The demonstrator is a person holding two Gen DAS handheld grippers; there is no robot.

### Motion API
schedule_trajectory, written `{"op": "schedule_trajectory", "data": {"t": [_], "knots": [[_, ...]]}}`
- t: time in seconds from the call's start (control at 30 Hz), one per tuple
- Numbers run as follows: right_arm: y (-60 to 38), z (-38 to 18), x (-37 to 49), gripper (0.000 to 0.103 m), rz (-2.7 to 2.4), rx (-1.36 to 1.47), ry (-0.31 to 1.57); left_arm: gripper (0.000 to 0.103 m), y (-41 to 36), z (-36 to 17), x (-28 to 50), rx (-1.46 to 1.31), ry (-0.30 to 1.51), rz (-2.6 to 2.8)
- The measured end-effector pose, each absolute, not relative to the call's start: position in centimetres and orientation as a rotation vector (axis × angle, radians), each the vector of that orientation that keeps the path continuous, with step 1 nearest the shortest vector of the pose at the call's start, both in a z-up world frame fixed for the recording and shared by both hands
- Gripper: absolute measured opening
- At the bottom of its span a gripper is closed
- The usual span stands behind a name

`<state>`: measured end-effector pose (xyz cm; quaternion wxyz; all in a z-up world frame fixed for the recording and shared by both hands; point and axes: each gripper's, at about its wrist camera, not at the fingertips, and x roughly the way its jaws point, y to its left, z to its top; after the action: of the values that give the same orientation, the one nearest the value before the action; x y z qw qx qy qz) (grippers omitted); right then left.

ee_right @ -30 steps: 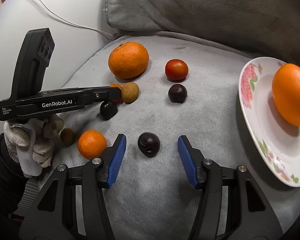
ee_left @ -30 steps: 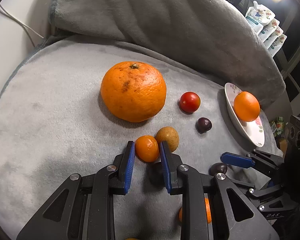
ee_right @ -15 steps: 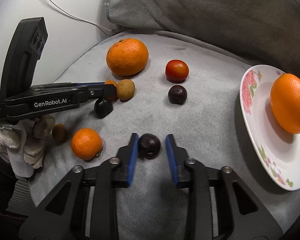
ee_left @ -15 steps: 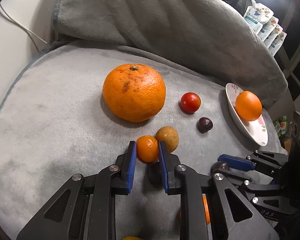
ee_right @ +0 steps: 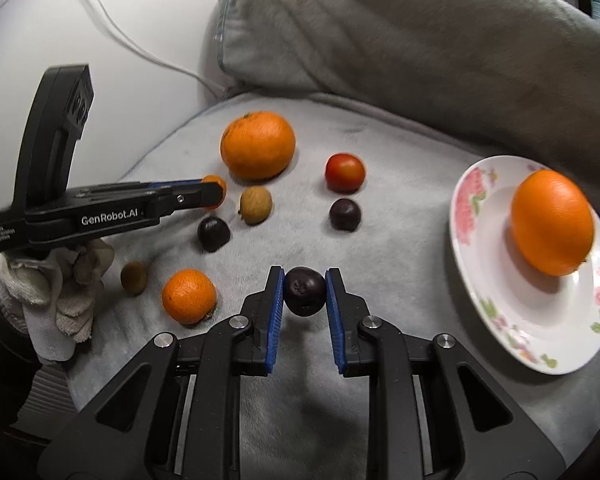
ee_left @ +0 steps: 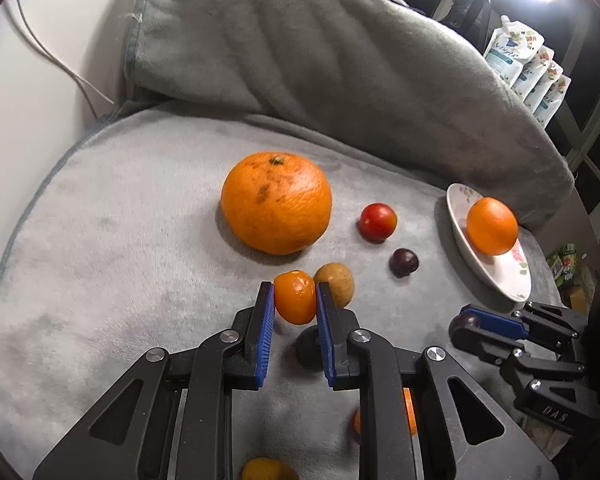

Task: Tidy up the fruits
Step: 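Grasp the small tangerine with the left gripper while the right gripper grasps the dark plum, then lower the tangerine onto the plate with the left gripper while the right gripper lowers the plum beside it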

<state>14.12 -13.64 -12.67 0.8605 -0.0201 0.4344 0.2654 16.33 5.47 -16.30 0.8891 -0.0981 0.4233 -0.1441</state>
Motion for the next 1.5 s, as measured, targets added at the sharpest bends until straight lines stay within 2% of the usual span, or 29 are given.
{"op": "schedule_trajectory", "data": {"t": [0.57,1.03,1.5], "knots": [[-23.6,-9.3,11.8,0.022,0.384,0.053,0.813,0.019,0.4,-13.5,15.1,-0.272,0.816,-0.482],[-29.7,-9.6,11.5,0.022,0.252,0.118,0.792,0.019,-5.6,-12.4,15.9,-0.292,0.811,-0.611],[-32.3,-10.9,12.8,0.022,0.212,0.157,0.801,0.019,-9.3,-14.3,16.8,-0.253,0.886,-0.645]]}}
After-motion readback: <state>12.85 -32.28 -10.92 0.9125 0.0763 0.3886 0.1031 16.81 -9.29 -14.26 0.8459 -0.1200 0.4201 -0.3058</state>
